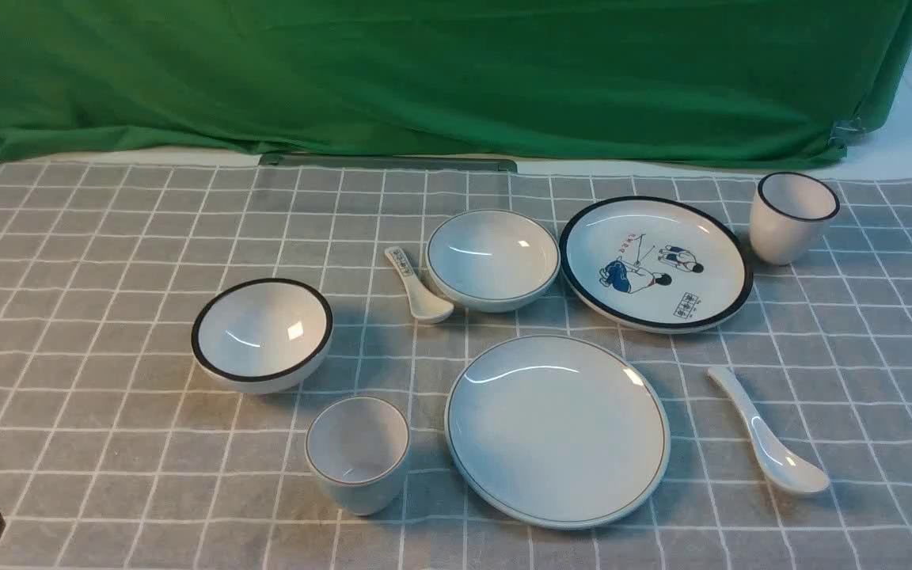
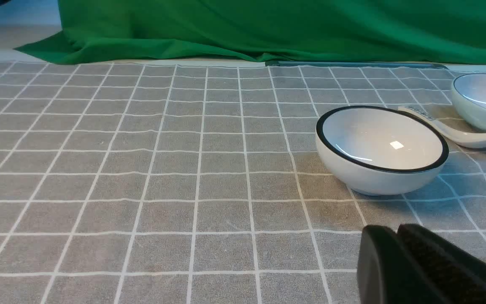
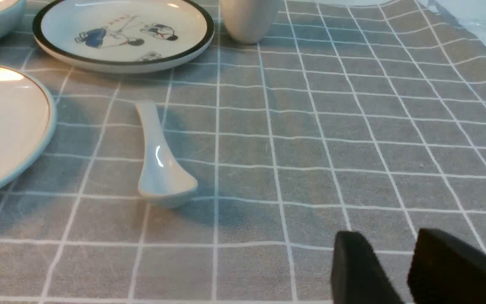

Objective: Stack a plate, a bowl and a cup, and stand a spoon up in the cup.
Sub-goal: Use the left arm to grab a blue rice bowl

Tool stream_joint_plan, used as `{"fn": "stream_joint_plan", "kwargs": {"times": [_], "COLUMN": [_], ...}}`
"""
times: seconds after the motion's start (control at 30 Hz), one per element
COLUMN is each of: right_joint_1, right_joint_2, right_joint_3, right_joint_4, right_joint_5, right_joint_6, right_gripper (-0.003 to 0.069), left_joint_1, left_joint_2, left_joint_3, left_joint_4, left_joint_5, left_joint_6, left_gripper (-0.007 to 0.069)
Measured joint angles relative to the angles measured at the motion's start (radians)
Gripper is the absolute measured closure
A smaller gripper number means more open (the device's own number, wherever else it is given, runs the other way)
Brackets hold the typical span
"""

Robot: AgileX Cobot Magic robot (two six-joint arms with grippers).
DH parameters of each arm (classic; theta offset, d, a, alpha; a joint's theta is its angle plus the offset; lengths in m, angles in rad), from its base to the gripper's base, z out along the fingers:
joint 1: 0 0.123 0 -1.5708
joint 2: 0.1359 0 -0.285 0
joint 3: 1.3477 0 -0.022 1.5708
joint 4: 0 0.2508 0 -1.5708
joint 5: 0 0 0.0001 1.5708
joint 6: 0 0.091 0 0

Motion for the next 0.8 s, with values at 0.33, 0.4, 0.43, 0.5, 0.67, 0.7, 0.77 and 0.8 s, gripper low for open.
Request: {"fn": "stream_joint_plan", "kwargs": {"times": [0.33,0.4,0.43,0.5,0.67,0.7,0.77,0.8], "right_joint_1": [0.0,0.0,0.0,0.0,0.0,0.0,0.0,0.0], "right_joint_2": [0.0,0.0,0.0,0.0,0.0,0.0,0.0,0.0], "right_joint_3": [0.0,0.0,0.0,0.0,0.0,0.0,0.0,0.0], "right_joint_4": [0.0,0.0,0.0,0.0,0.0,0.0,0.0,0.0], "right_joint_5": [0.0,0.0,0.0,0.0,0.0,0.0,0.0,0.0], "right_joint_6": [0.0,0.0,0.0,0.0,0.0,0.0,0.0,0.0], "right_gripper": [0.0417,0.0417,0.0417,0.0417,0.0417,0.0417,0.0417,0.0417], "left_joint_1": [0.0,0.0,0.0,0.0,0.0,0.0,0.0,0.0], "left_joint_2": [0.0,0.0,0.0,0.0,0.0,0.0,0.0,0.0], "left_joint_3": [0.0,0.0,0.0,0.0,0.0,0.0,0.0,0.0], "left_joint_4": [0.0,0.0,0.0,0.0,0.009,0.018,0.035,0.03], "left_joint_5": [0.0,0.0,0.0,0.0,0.0,-0.003,-0.033,-0.05], "left_joint_6": [0.0,0.0,0.0,0.0,0.002,0.006,0.02,0.019], "left_gripper": [0.0608,0.0608,0.0608,0.0608,0.0608,0.0608,0.0608,0.0608]}}
